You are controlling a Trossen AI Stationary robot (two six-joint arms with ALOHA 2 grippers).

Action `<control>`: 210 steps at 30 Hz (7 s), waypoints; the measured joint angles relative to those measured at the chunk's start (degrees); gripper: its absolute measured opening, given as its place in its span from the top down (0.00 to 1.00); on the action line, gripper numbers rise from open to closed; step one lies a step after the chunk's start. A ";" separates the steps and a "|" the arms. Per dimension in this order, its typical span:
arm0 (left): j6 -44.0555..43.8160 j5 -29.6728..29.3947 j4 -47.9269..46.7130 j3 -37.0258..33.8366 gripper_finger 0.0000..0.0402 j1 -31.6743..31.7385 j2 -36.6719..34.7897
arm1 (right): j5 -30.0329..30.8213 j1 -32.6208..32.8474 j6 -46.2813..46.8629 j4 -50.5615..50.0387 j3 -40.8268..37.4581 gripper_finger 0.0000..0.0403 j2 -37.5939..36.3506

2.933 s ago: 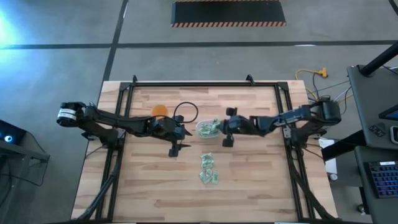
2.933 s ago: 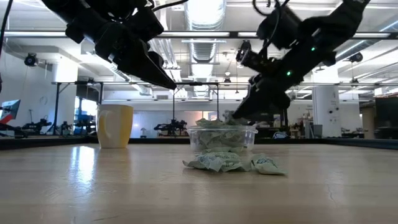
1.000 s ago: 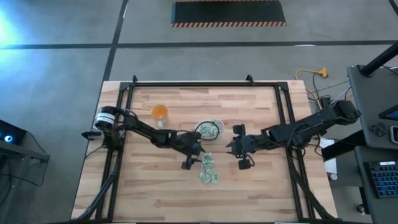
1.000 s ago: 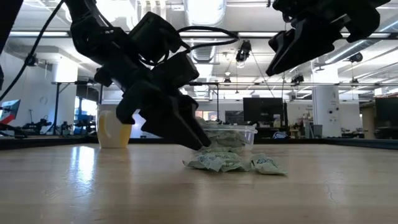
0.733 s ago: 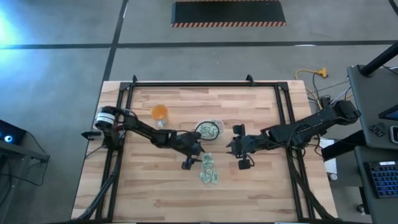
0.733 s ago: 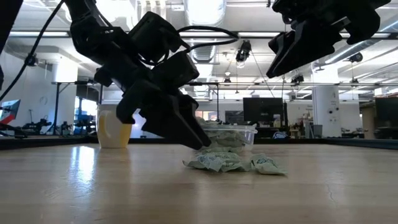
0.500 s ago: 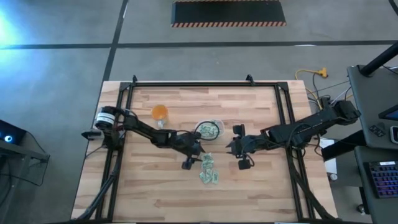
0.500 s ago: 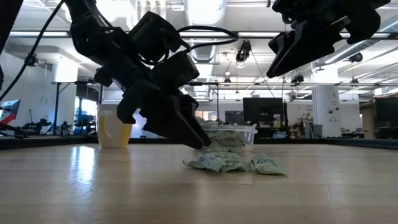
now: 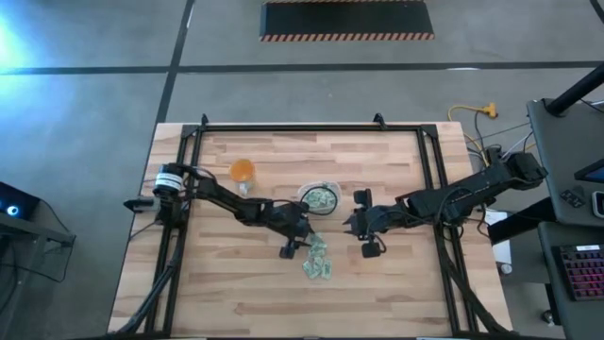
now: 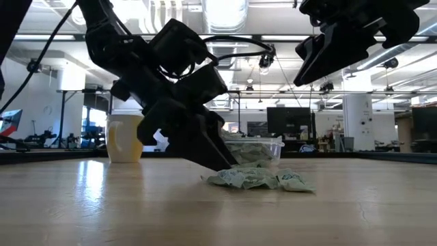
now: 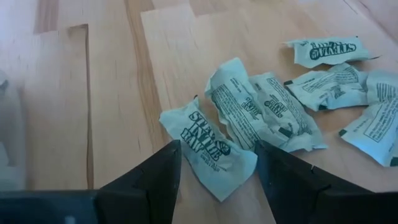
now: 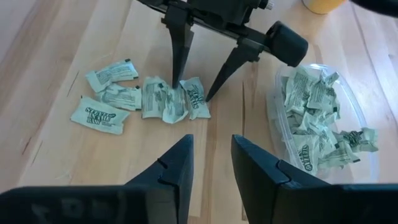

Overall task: Pick and place Stevia / Truvia into bins
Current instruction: Put the stevia packet into the transparent bin

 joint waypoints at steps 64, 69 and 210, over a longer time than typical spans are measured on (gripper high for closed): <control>5.09 -3.83 -11.98 0.61 0.99 -2.41 -8.70 | 0.04 0.00 1.16 -1.20 -1.07 0.82 0.00; 6.44 -4.16 -11.93 1.03 1.00 -2.36 -10.21 | 0.04 0.02 1.20 -1.20 -1.07 0.82 0.00; 1.55 -8.07 -14.35 -14.12 0.41 -6.88 -38.62 | 7.06 -19.23 -4.47 16.18 -1.29 0.88 13.49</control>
